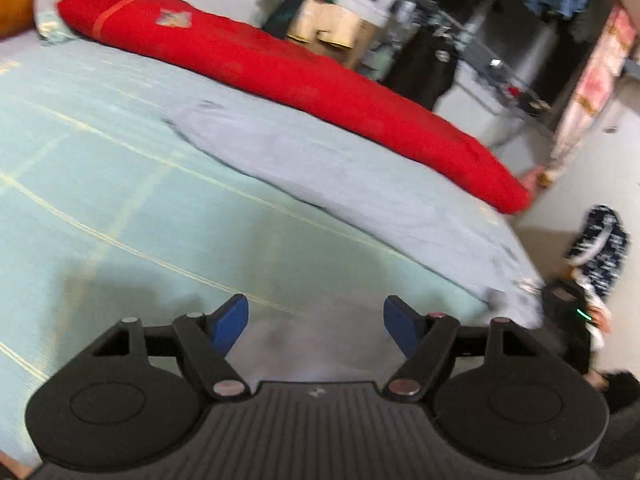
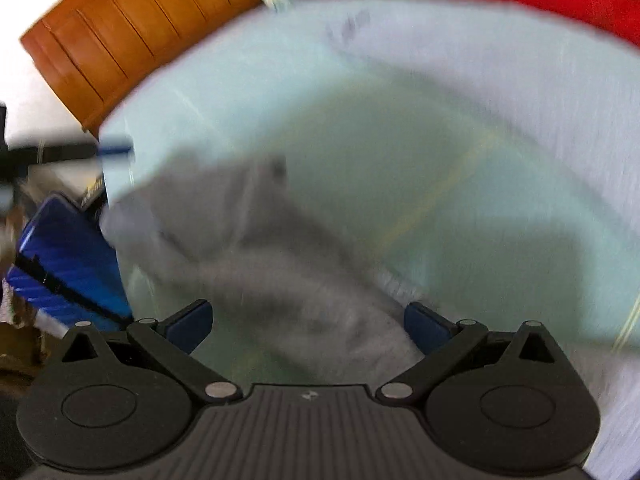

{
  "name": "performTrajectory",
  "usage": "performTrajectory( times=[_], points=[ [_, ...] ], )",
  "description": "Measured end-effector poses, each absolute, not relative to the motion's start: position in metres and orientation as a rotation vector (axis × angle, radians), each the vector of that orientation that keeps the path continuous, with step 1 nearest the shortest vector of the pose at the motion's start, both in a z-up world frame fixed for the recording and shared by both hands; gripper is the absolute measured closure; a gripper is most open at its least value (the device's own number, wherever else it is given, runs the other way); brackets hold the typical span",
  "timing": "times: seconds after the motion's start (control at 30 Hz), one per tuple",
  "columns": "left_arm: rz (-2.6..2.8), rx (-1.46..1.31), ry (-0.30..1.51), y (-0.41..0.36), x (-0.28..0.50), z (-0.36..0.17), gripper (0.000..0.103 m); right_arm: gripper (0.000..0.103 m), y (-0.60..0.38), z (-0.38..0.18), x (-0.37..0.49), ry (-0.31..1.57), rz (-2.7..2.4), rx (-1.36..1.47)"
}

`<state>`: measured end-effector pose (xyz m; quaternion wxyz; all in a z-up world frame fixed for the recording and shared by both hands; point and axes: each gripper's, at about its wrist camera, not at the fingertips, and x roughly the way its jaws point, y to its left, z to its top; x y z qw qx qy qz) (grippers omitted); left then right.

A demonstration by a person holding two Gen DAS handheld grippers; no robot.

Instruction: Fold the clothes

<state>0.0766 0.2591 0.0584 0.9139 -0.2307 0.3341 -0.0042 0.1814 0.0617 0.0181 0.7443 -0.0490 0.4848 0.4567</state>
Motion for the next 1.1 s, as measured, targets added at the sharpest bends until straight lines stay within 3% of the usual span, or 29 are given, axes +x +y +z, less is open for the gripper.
performTrajectory(
  times=[0.33, 0.83, 0.9, 0.97, 1.1],
  points=[
    [0.050, -0.557, 0.874, 0.275, 0.106, -0.017, 0.031, 0.000, 0.026, 0.026, 0.171, 1.085, 0.956, -0.060],
    [-0.009, -0.311, 0.895, 0.187, 0.085, -0.011, 0.033, 0.000, 0.045, 0.035, 0.168, 1.041, 0.980, -0.213],
    [-0.005, -0.316, 0.893, 0.187, 0.080, -0.010, 0.047, 0.000, 0.044, 0.039, 0.166, 1.029, 0.996, -0.225],
    [-0.002, -0.334, 0.878, 0.187, 0.075, -0.006, 0.069, 0.000, 0.043, 0.045, 0.165, 1.009, 1.014, -0.237],
    [0.060, -0.312, 0.825, 0.190, 0.069, 0.006, 0.077, 0.000, 0.037, 0.060, 0.162, 0.947, 1.045, -0.241]
  ],
)
